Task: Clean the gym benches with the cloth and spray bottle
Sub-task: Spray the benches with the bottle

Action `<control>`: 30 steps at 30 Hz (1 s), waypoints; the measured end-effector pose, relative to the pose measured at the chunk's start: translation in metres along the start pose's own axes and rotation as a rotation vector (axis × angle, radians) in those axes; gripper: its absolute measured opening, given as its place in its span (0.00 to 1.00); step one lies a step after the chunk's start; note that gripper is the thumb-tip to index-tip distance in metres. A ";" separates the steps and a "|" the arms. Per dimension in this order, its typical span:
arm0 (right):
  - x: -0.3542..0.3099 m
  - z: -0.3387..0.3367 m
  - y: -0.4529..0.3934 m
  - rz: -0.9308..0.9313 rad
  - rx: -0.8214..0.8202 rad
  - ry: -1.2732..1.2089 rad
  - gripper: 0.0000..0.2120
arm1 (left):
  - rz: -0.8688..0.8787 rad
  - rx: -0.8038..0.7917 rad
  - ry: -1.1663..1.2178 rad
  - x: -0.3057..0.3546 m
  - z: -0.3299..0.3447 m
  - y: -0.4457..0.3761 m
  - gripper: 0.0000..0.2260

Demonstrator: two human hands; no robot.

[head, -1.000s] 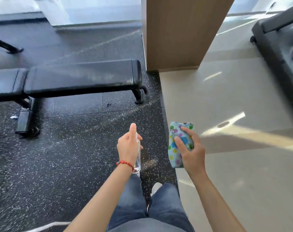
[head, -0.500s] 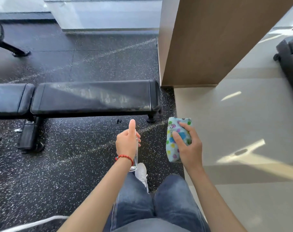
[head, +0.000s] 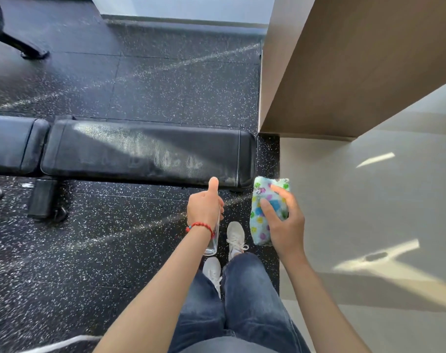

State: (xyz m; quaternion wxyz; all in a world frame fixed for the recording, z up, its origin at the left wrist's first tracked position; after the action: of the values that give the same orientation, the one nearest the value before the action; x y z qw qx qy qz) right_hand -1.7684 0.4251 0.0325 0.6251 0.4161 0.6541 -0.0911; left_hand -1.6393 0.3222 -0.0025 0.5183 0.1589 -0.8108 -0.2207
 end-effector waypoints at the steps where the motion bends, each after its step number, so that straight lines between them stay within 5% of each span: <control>1: 0.000 0.001 -0.011 0.025 -0.005 0.001 0.13 | -0.017 0.010 0.003 0.001 0.004 -0.006 0.29; 16: -0.020 0.032 -0.094 0.087 -0.062 0.028 0.14 | -0.154 0.059 -0.004 0.027 0.021 -0.072 0.26; 26: -0.036 0.106 -0.101 0.089 -0.081 0.055 0.13 | -0.129 0.085 0.046 0.028 -0.058 -0.107 0.22; 30: -0.043 0.161 -0.085 0.090 -0.040 0.033 0.14 | -0.121 0.059 0.057 0.017 -0.110 -0.125 0.27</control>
State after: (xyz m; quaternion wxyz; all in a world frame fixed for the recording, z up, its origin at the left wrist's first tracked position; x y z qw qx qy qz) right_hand -1.7107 0.2496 0.0044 0.6258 0.4339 0.6467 -0.0428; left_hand -1.5422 0.1863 -0.0142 0.5221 0.2289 -0.7907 -0.2231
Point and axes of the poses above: each hand's wrist, its own y-axis away from the middle knuckle, its own z-axis out of the palm, x = y × z, the point moved 2 cm from there along -y, towards the middle knuckle, and after that the axes turned 7 degrees about z, right-handed, at the moved point
